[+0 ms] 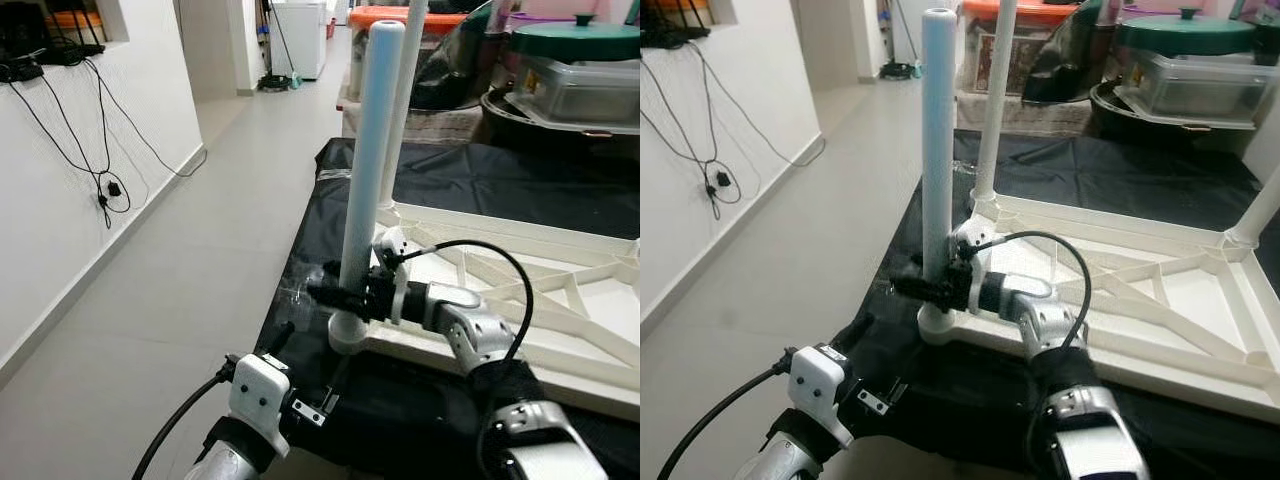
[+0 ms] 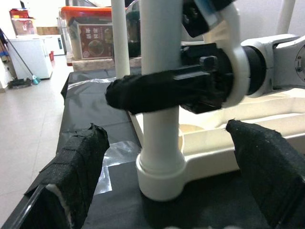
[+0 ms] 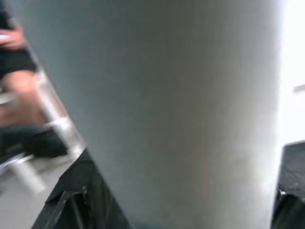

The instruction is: Building children table

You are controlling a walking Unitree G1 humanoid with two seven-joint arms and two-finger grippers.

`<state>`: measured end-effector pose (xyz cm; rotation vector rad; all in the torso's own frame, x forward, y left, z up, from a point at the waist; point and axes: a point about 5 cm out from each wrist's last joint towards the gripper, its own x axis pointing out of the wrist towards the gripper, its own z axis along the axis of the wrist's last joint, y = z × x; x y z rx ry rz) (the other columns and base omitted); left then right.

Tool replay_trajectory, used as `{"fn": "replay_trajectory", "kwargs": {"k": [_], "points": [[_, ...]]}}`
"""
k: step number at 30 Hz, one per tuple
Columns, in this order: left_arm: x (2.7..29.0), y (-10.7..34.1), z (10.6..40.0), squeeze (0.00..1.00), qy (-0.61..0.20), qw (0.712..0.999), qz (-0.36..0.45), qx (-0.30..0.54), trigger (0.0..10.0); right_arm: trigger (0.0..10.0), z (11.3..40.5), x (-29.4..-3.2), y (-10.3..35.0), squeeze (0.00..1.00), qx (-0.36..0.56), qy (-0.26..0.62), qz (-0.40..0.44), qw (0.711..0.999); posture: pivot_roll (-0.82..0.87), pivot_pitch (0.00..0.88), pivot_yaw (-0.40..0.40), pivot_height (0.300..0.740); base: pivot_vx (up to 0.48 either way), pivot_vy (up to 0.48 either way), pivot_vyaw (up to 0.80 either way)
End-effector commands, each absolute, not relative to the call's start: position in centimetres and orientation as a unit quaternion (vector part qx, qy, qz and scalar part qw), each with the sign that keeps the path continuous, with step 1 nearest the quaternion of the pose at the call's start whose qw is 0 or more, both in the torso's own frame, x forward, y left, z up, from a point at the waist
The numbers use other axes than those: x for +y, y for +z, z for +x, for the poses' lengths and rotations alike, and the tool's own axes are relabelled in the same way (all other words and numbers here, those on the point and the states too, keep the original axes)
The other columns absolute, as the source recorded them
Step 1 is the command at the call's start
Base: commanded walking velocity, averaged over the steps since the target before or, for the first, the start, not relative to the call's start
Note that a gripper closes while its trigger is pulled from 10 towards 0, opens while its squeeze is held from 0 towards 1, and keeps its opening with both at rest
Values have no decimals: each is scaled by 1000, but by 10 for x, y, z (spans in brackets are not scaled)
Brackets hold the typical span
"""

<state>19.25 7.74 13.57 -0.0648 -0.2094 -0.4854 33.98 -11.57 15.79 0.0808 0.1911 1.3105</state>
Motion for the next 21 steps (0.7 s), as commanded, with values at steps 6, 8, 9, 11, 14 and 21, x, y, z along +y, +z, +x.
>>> {"fn": "replay_trajectory", "kwargs": {"k": [6,8,9,11,14,21], "points": [[78,134,191,0,-239,965,-29,-103,10000,9608,332,-100,158,0,107,693,61,710,110,0,-39,740,0,0,0],[79,133,191,0,-238,965,-29,-102,10000,745,330,-98,162,0,101,720,81,681,110,0,-39,740,0,0,0],[79,133,191,0,-238,965,-29,-102,10000,745,330,-98,162,0,101,720,81,681,110,0,-39,740,0,0,0],[78,132,191,0,-239,965,-29,-102,10000,0,333,-95,162,0,96,718,79,685,106,0,-32,740,0,0,0],[78,132,191,0,-239,965,-30,-101,10000,0,336,-91,161,0,87,699,71,706,106,0,-32,740,0,0,0],[79,132,191,0,-235,966,-31,-99,10000,0,335,-83,157,0,49,640,73,763,106,0,-32,740,0,0,0]]}}
